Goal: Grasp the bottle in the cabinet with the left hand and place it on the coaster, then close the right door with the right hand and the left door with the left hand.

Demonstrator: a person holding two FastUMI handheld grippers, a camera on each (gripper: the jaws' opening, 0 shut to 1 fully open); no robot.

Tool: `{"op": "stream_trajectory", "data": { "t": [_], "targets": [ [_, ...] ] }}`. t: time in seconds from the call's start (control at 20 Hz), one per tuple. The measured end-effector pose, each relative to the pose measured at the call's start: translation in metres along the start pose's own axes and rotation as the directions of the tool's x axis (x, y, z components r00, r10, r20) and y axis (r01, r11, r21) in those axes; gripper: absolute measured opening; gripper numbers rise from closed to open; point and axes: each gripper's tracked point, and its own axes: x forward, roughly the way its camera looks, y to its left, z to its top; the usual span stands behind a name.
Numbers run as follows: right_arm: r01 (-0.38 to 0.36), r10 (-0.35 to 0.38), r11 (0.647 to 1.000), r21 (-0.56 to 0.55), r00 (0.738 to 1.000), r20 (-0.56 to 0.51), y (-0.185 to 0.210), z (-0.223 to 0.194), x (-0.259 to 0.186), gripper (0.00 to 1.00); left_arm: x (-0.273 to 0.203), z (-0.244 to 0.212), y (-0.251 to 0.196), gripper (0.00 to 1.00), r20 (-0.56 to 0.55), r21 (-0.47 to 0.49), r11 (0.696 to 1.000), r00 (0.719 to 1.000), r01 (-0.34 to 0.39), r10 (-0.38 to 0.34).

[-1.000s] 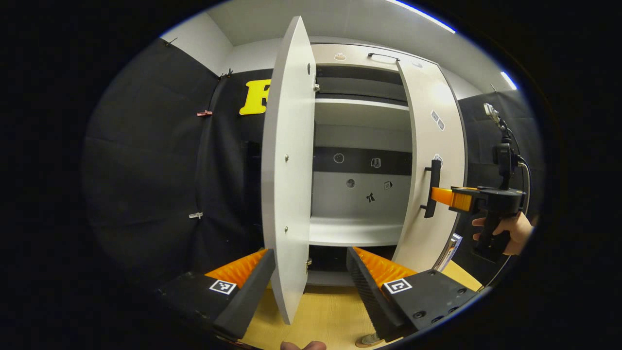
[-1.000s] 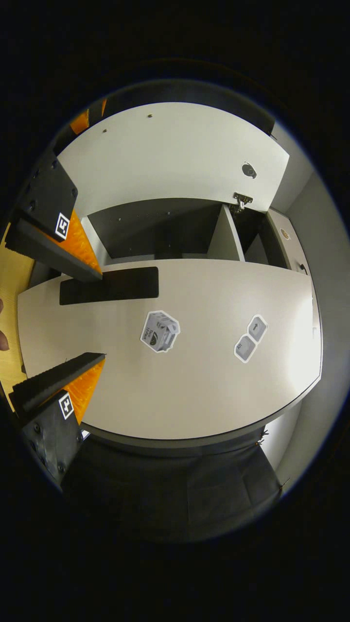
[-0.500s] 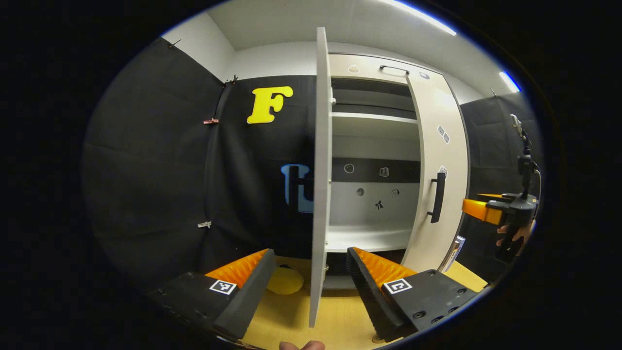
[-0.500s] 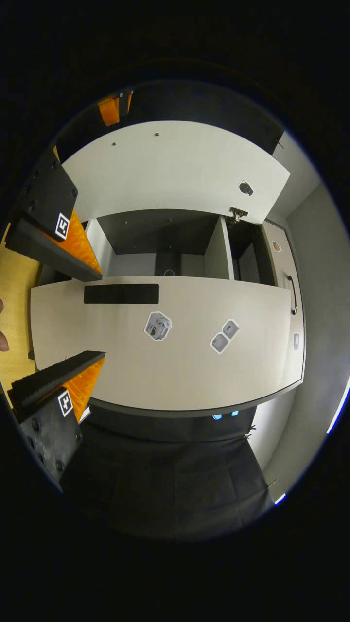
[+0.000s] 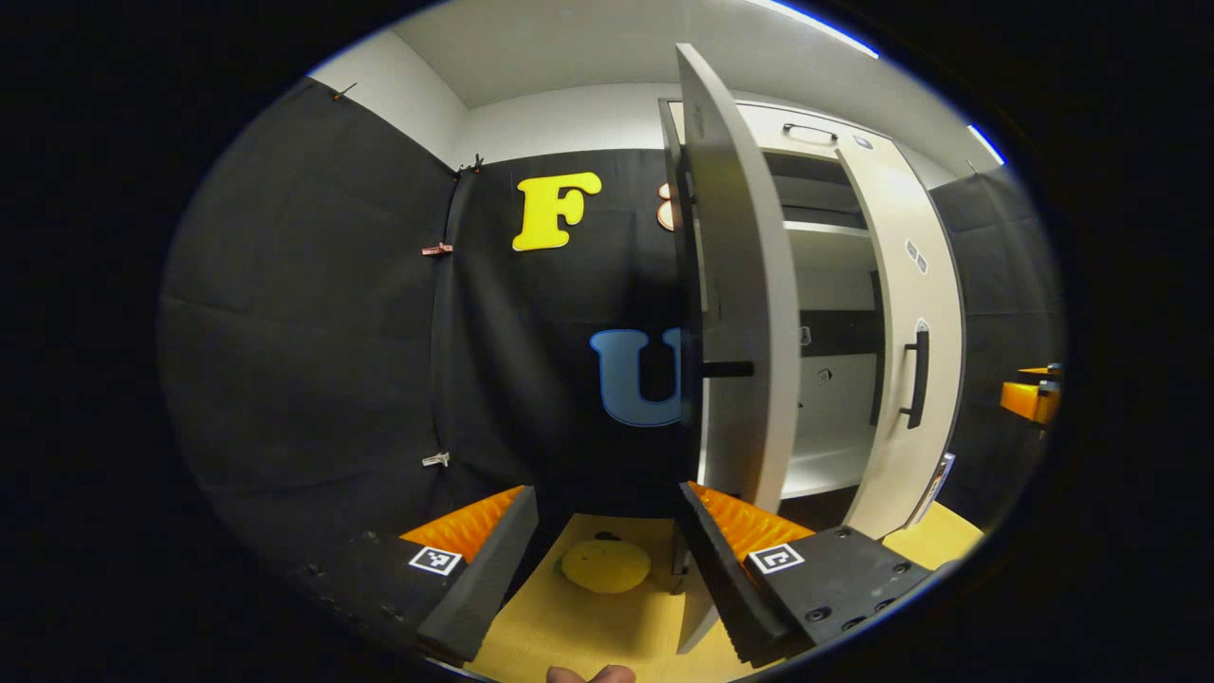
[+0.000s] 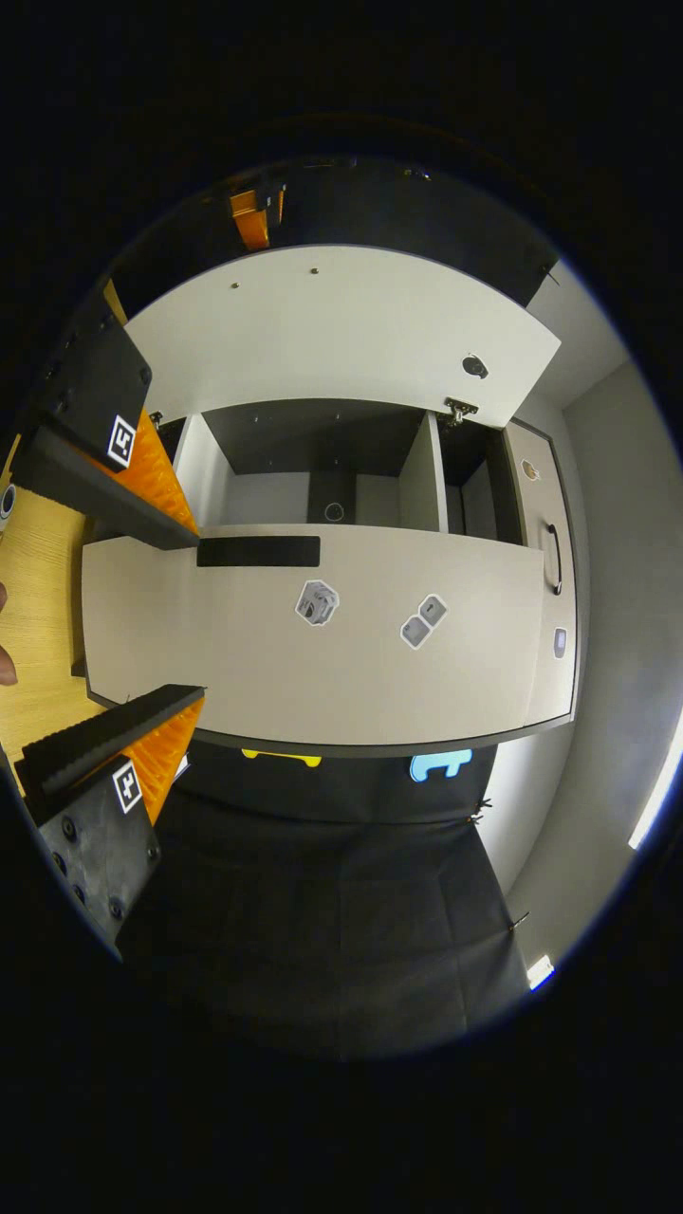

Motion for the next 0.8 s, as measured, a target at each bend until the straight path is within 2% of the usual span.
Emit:
{"op": "stream_trajectory", "data": {
  "t": [0.15,0.5,0.55,0.6,0.8],
  "targets": [
    [0.014,-0.014,1.0,0.0,1.0,-0.001,-0.004,0.002,-0.007,0.95,0.018,-0.006,-0.002,0.94,-0.004,-0.023,1.0,1.0,0.017,-0.017],
    [0.04,-0.04,0.999,-0.001,0.999,-0.011,-0.02,0.0,-0.018,0.97,0.012,-0.006,-0.02,0.94,-0.003,-0.035,0.999,0.999,0.038,-0.038],
    [0.038,-0.038,0.999,0.003,0.999,-0.012,-0.021,0.0,-0.019,0.97,0.01,-0.004,-0.024,0.89,-0.004,-0.033,0.998,0.999,0.044,-0.044],
    [0.035,-0.035,0.999,0.01,0.999,-0.013,-0.022,0.0,-0.02,0.97,0.008,-0.003,-0.029,0.93,-0.004,-0.038,0.998,0.999,0.05,-0.05],
    [0.019,-0.019,0.999,0.028,1.0,-0.006,-0.026,0.002,-0.02,0.98,0.003,-0.003,-0.051,0.94,-0.009,-0.05,0.996,0.998,0.069,-0.07]
  ]
}}
